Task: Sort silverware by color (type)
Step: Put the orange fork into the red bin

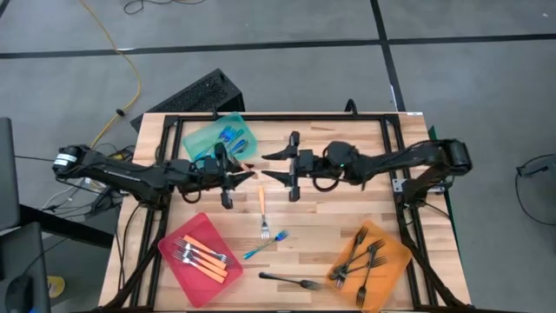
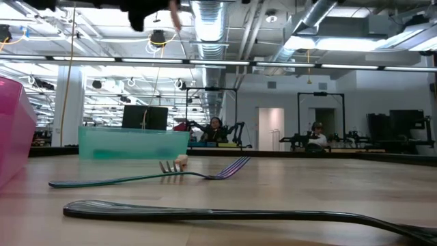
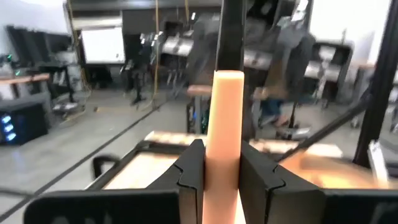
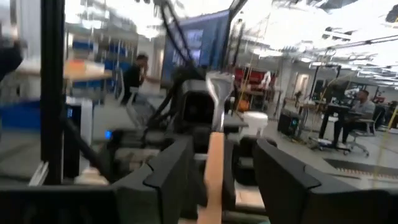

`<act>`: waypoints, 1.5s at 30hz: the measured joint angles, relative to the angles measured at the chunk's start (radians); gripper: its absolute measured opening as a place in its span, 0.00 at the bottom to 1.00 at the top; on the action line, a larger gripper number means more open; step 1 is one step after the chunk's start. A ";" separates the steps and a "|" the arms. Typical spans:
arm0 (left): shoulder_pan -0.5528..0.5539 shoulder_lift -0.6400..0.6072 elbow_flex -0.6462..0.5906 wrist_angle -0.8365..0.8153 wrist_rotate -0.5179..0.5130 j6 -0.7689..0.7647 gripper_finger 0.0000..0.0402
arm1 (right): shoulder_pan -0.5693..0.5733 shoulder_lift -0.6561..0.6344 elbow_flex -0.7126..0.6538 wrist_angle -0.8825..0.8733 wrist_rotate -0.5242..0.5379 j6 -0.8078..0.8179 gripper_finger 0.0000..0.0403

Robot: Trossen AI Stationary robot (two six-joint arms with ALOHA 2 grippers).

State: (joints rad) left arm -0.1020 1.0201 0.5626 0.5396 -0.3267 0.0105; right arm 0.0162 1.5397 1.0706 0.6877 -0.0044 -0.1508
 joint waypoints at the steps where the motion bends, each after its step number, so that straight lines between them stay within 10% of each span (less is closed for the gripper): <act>1: 0.000 -0.031 0.001 -0.058 -0.009 0.002 0.11 | 0.001 -0.027 0.000 -0.050 0.000 -0.016 0.51; 16: -0.263 -0.223 0.036 -0.667 -0.017 0.187 0.11 | -0.013 -0.263 0.000 -0.537 0.009 -0.041 0.50; 28: -0.448 0.044 0.323 -1.119 -0.025 -0.020 0.11 | -0.026 -0.257 0.000 -0.611 0.011 -0.019 0.50; 45: -0.639 0.377 0.463 -1.588 0.288 -0.357 0.11 | -0.026 -0.257 0.000 -0.646 0.011 -0.015 0.50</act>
State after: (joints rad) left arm -0.7413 1.3971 1.0252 -1.0481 -0.0387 -0.3462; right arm -0.0093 1.2827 1.0704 0.0417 0.0063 -0.1654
